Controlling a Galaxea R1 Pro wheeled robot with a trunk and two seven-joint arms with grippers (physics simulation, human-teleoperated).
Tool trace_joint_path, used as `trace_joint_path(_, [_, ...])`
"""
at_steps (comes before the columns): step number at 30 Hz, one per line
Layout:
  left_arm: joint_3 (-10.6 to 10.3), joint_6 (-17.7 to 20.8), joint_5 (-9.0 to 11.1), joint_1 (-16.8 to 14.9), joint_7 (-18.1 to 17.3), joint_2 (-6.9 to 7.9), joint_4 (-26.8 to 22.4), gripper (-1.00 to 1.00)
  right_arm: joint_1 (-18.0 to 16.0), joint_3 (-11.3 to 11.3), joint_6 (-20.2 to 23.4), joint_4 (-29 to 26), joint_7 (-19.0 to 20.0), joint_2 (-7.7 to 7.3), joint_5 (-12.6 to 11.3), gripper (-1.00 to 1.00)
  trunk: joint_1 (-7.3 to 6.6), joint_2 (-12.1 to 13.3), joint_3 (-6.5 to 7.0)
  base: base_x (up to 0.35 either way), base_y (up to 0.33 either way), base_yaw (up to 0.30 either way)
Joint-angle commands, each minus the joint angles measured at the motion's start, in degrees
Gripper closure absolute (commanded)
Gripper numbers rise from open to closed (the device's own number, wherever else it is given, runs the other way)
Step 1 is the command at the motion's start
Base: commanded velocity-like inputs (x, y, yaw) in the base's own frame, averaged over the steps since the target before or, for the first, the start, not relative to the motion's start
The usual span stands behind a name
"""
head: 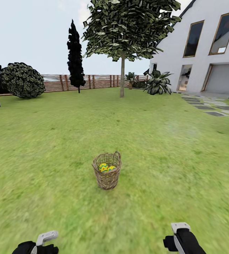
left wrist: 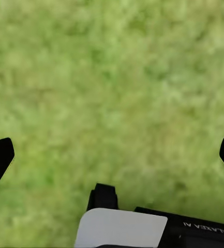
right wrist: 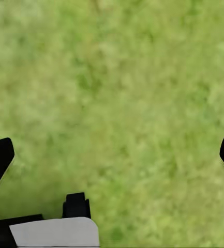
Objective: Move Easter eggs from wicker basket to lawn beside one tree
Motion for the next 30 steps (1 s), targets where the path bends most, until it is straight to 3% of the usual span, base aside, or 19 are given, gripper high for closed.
trace_joint_path(1, [0.48,0.30,0.28,-0.05,0.03,0.03,-0.01,-1.00,-0.03,-0.04,0.23,0.67,-0.35,-0.06,-0.39,-1.00,0.04,-0.03,-0.06,0.348,0.000,0.005])
trace_joint_path(5, [1.04,0.45,0.17,-0.09,-0.08,0.09,-0.04,-1.00,-0.05,-0.35,0.35,5.08,-0.04,-0.96,-0.61,-1.00,0.04,-0.03,-0.06,0.348,0.000,0.141])
trace_joint_path(9, [1.14,0.64,0.27,-0.10,-0.22,-0.02,-0.13,-1.00,-0.06,-0.39,0.27,6.84,0.62,-3.41,-0.79,-1.00,0.04,-0.03,-0.06,0.348,0.000,0.107])
trace_joint_path(16, [1.18,0.81,0.20,-0.10,-0.22,0.00,0.10,-1.00,-0.04,-0.26,-0.53,7.13,1.00,-3.39,-0.71,-1.00,0.04,-0.03,-0.46,0.348,0.000,0.049])
trace_joint_path(19, [1.29,0.83,0.15,-0.10,-0.20,0.16,0.19,-1.00,-0.04,-0.39,-1.97,7.10,0.99,-4.40,-0.65,-1.00,0.04,-0.03,-0.73,0.348,0.000,0.022])
trace_joint_path(22, [1.32,0.82,0.05,-0.10,-0.15,0.22,0.39,-1.00,-0.04,-0.49,-2.50,7.11,1.64,-6.43,-0.80,-1.00,0.04,-0.03,-1.01,0.348,0.000,0.005])
trace_joint_path(24, [1.24,0.82,0.03,-0.10,-0.07,0.13,0.48,-1.00,-0.04,-0.68,-2.58,7.20,4.85,-8.18,-0.92,-1.00,0.04,-0.03,-1.19,0.348,0.000,0.002])
trace_joint_path(27, [1.13,0.78,0.01,-0.10,0.00,-0.01,0.55,-1.00,-0.04,-1.06,-2.64,7.77,13.65,-11.17,-1.16,-1.00,0.04,-0.03,-1.47,0.348,0.000,0.008])
trace_joint_path(30, [1.36,0.79,0.05,-0.10,0.02,0.22,0.87,-1.00,-0.05,-1.28,-2.91,9.05,16.31,-11.94,-1.02,-1.00,0.04,-0.03,-1.75,0.348,0.000,0.057])
